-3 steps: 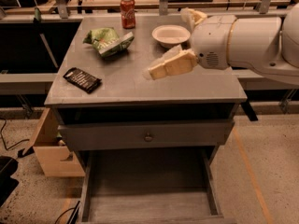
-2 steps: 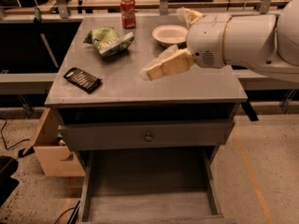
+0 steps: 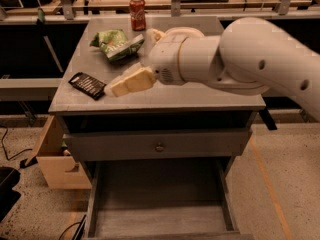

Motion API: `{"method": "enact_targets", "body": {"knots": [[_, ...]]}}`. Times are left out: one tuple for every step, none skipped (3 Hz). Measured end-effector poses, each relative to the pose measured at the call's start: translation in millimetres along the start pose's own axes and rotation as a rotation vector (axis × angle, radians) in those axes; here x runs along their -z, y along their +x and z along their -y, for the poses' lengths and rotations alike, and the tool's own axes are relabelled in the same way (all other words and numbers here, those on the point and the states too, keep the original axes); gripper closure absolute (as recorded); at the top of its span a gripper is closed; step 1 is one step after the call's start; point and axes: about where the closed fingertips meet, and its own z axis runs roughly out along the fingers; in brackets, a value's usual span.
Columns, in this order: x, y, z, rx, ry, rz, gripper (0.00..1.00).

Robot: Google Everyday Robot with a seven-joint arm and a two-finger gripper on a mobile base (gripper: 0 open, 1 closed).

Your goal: Place rxbar chocolate into middle drawer

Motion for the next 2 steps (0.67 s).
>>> {"method": "enact_targets", "body": {"knots": [[-58,6,-16,-0.060,-0.022,0.030,0.00],[-102,20,-23,-0.109,-0.023,0.019,0.00]]}}
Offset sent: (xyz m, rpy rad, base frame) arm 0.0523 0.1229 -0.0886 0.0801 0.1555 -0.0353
